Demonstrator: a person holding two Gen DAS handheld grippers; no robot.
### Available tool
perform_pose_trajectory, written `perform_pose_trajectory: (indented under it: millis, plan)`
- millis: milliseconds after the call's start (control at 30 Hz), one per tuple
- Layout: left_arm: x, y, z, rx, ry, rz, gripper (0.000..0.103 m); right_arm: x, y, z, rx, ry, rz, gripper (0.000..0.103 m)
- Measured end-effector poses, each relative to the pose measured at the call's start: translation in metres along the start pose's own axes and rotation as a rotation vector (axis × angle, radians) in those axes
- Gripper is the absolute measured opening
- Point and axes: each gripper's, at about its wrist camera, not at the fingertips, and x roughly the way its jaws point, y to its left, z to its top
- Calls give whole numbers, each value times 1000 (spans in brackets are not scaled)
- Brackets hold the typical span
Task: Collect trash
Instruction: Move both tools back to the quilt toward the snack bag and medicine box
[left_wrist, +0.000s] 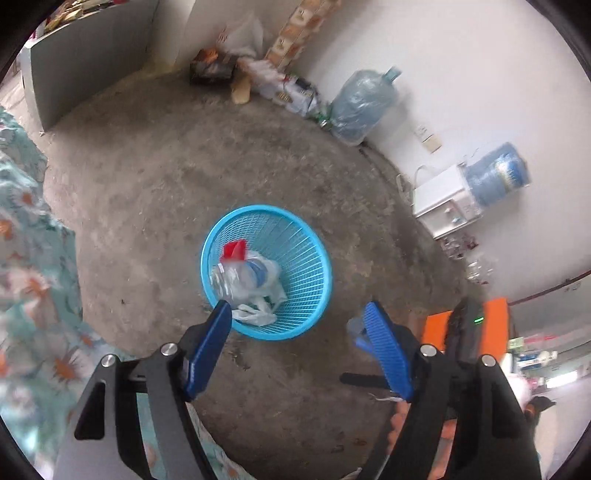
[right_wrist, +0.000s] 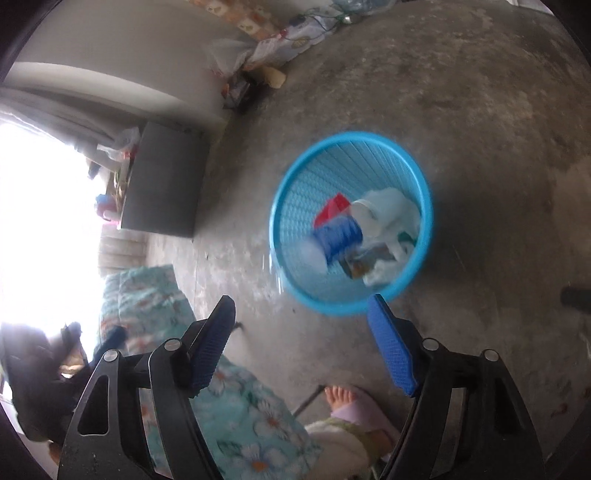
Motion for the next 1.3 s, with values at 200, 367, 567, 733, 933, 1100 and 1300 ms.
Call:
perform_pose_trajectory:
  millis: [200,367,567,733,933,1100,1300]
  plan:
    - [-84,-9,-27,31,-112,-74,75,-19,29,-16,-74,23,-28,72]
    - [-164,3,-75,51,-191,-105,82,-36,77,-31,-213,17,36,75]
    - [-255,60,-169,-45,-326,43,82,-56,128,-63,-402,44,120,78]
    - [-308,93,-255,-135,-455,175,86,-49,175,-96,-520,101,155,78]
    - [-331,121,-314,-261,-580,269,86,-30,271,-161,-758,217,236,78]
    - [-340,142,-341,-337,-586,329,86,-23,365,-240,-967,326,361,80]
    - [-356,164,-366,-409,-637,363,86,-17,453,-356,-1237,402,425,89]
